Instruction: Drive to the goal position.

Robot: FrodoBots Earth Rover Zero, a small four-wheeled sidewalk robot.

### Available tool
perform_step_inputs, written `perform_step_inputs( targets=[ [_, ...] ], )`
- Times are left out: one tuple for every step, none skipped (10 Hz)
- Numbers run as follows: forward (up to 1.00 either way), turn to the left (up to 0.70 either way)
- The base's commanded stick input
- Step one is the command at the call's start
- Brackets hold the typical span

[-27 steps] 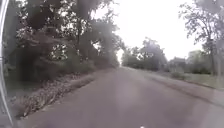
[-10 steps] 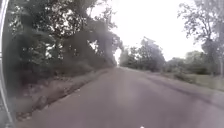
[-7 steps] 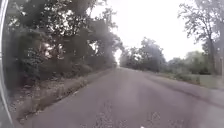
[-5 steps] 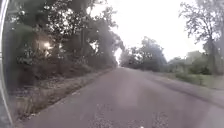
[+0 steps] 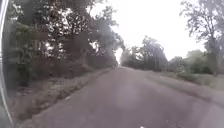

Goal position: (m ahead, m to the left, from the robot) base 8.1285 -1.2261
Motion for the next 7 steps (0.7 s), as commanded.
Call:
perform_step_inputs(
  targets=[
    [0.7, 0.01],
    [0.7, 0.01],
    [0.7, 0.01],
    [0.7, 0.01],
    [0.7, 0.01],
    [0.7, 0.01],
    [0.7, 0.01]
  ],
)
